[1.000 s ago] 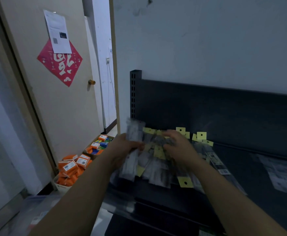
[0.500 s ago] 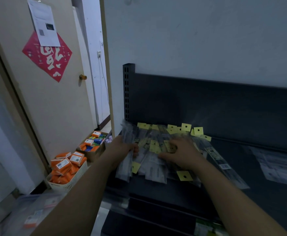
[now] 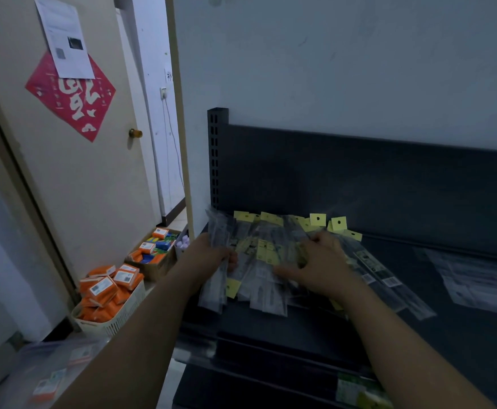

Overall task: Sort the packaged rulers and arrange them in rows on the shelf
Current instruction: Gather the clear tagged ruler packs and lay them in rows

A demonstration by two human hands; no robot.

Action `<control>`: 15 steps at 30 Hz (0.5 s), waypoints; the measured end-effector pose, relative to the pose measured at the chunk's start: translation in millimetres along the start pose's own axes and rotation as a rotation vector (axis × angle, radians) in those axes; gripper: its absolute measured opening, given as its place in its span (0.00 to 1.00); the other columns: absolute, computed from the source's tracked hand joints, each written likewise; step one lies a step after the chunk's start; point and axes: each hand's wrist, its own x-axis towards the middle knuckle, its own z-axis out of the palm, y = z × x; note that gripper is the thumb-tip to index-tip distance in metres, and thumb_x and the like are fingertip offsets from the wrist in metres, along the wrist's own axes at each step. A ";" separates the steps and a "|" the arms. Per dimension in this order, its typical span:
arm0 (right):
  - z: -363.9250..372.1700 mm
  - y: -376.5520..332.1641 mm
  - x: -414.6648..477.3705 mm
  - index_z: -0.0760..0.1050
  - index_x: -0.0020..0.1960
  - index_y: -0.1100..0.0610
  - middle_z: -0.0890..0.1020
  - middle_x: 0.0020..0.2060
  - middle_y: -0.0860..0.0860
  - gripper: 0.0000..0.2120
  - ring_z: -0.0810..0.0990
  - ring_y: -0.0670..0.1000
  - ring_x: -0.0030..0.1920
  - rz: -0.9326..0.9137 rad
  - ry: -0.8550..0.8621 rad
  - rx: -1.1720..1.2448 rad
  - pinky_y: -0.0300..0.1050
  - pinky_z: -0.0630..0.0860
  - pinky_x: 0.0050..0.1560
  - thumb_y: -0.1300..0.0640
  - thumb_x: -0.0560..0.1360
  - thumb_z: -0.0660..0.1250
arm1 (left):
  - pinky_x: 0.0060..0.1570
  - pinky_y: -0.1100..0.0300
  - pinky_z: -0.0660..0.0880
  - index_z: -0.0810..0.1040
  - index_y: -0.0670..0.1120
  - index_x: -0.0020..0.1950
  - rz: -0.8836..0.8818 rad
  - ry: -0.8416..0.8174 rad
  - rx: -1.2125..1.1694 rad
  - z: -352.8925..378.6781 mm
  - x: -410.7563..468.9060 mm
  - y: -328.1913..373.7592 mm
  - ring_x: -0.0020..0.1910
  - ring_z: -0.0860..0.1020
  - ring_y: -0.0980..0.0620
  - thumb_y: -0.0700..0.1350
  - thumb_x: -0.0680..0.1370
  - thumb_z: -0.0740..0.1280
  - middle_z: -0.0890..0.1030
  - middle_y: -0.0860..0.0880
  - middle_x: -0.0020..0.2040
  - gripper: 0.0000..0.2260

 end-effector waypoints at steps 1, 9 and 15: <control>-1.1 -1.5 0.4 0.74 0.58 0.55 0.67 0.60 0.52 0.32 0.66 0.53 0.62 -0.028 0.035 -0.011 0.48 0.68 0.62 0.30 0.67 0.65 | 0.56 0.42 0.77 0.77 0.42 0.42 -0.002 -0.003 -0.005 0.0 -0.7 0.4 0.49 0.82 0.39 0.34 0.75 0.66 0.84 0.38 0.45 0.05; -12.6 -13.1 4.3 0.72 0.40 0.55 0.76 0.34 0.49 0.09 0.76 0.51 0.36 0.021 -0.002 0.161 0.40 0.66 0.30 0.50 0.73 0.66 | 0.51 0.46 0.78 0.77 0.39 0.38 0.001 -0.016 -0.041 0.9 -4.0 3.0 0.42 0.80 0.40 0.31 0.76 0.64 0.82 0.35 0.43 0.08; -20.8 -9.0 0.2 0.78 0.44 0.63 0.76 0.35 0.57 0.09 0.73 0.53 0.36 0.267 0.070 0.897 0.45 0.68 0.36 0.63 0.78 0.60 | 0.39 0.53 0.78 0.73 0.32 0.56 -0.044 0.004 -0.274 -3.1 1.4 9.0 0.35 0.80 0.47 0.34 0.78 0.64 0.81 0.40 0.41 0.08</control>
